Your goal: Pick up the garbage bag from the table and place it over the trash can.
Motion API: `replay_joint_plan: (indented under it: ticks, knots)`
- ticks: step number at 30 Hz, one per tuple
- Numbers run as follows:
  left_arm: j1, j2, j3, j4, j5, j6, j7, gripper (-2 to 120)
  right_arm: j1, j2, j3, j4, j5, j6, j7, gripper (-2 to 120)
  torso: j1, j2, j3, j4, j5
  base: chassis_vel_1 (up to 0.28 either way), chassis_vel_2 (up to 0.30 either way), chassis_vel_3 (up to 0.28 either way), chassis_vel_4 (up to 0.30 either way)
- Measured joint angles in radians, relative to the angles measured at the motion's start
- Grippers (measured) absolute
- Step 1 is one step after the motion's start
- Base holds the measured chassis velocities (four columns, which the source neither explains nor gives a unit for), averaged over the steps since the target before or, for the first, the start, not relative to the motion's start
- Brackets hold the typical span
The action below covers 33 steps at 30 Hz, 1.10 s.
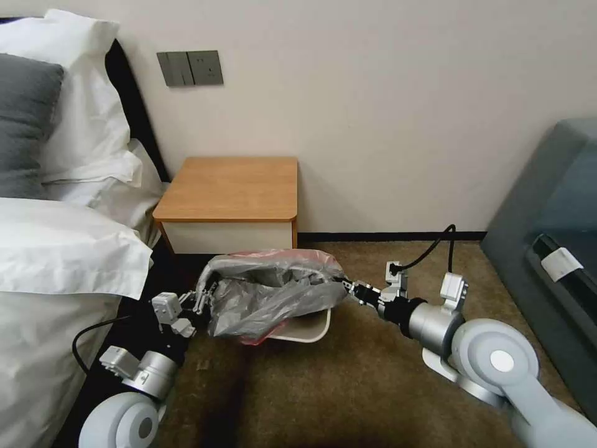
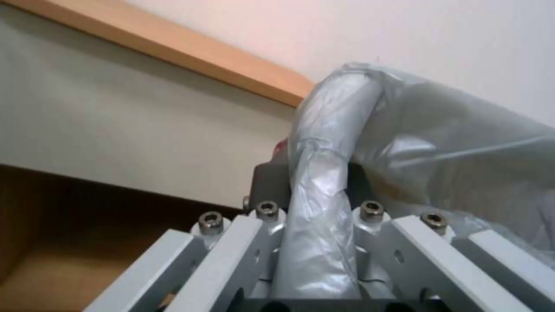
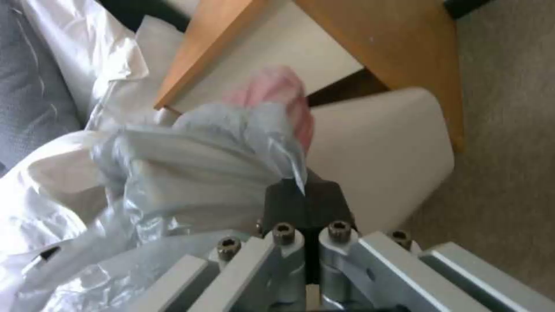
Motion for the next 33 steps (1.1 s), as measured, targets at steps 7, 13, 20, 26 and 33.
replay_joint_plan:
  ticks: [7,13,20,26,33]
  knots:
    - [-0.004,-0.005,0.000,0.001,-0.042,0.022,-0.041,9,-0.039,0.010,0.017,0.025,-0.076,-0.005,-0.066,14,0.000,0.000,0.000,0.0000,0.0000,0.000,0.000,0.000,0.000]
    - [-0.016,-0.008,-0.002,0.001,-0.072,0.032,-0.103,9,-0.079,0.017,0.017,0.049,-0.134,-0.009,-0.093,35,0.000,0.000,0.000,0.0000,0.0001,0.000,0.000,0.000,0.000]
    - [-0.018,-0.006,-0.006,-0.007,-0.072,0.042,-0.115,9,-0.100,0.036,0.022,0.072,-0.163,-0.014,-0.067,59,0.000,0.000,0.000,0.0002,0.0003,0.000,0.000,0.000,0.000]
    - [-0.023,-0.004,-0.008,-0.015,-0.070,0.056,-0.150,9,-0.176,0.087,0.106,0.196,-0.055,0.009,0.057,85,0.000,0.000,0.000,0.0000,0.0000,0.000,0.000,0.000,0.000]
    - [-0.028,-0.001,-0.008,-0.018,-0.071,0.065,-0.164,9,-0.222,0.141,0.134,0.246,0.157,0.026,0.206,100,0.000,0.000,0.000,0.0000,0.0001,0.000,0.000,0.000,0.000]
